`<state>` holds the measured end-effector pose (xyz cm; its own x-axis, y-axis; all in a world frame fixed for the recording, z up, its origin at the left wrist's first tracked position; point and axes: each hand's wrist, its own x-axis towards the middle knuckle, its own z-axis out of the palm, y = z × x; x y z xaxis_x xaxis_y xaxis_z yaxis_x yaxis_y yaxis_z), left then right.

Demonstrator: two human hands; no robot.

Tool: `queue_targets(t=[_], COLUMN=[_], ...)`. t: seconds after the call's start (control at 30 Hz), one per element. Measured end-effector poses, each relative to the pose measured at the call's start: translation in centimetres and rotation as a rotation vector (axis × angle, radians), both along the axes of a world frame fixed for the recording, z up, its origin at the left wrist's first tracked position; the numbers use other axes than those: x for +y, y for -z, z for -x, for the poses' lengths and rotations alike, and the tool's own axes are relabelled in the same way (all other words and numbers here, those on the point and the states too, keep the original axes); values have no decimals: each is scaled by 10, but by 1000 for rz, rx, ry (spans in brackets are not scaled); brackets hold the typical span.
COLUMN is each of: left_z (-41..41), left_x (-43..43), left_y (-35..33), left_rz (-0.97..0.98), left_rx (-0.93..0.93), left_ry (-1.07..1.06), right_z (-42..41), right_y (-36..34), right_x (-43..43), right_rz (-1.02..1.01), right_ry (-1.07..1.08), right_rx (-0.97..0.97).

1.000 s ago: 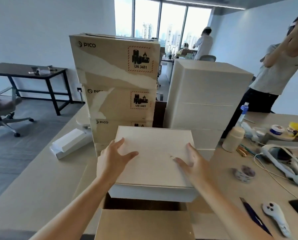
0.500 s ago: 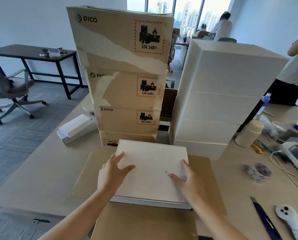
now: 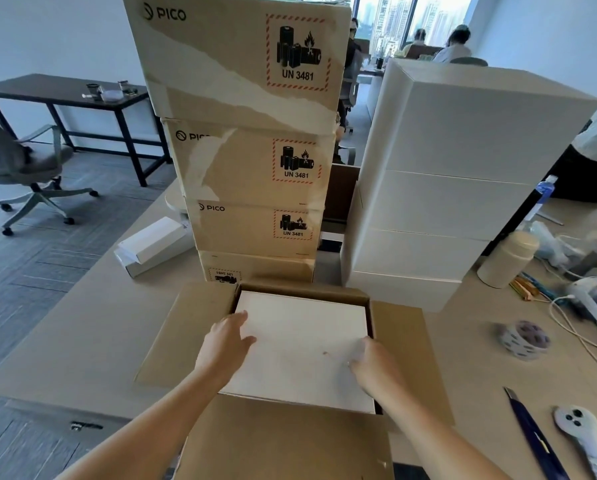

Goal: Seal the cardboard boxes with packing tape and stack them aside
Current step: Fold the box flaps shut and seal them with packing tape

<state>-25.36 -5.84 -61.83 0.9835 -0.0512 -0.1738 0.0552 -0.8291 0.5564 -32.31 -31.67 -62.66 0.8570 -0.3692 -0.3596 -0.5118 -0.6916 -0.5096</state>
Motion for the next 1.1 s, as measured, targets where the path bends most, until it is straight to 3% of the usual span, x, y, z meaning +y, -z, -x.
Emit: queue_targets(t=[0.17, 0.33, 0.4, 0.53, 0.67, 0.77, 0.93, 1.1], left_z=[-1, -11, -21, -40, -51, -55, -65, -77], left_x=[6, 18, 28, 48, 59, 63, 68, 58], left_y=[1, -8, -8, 3, 12, 9, -13, -45], left_rz=[-25, -133, -158, -207, -161, -105, -234, -297], left_rx=[18, -194, -203, 14, 186, 223, 79, -177], left_ry=[14, -7, -3, -84, -207, -246, -271, -188], right_z=[1, 3, 1, -1, -3, -5, -15, -28], right_y=[-4, -12, -15, -10, -2, -9, -31, -58], right_x=[-3, -21, -33, -59, -72, -74, -67, -57], right_rz=[-3, 47, 95, 136, 52, 108, 249, 314], right_ry=[-12, 34, 38, 140, 278, 306, 293, 205], right_rx=[-24, -229, -215, 4, 62, 82, 76, -82])
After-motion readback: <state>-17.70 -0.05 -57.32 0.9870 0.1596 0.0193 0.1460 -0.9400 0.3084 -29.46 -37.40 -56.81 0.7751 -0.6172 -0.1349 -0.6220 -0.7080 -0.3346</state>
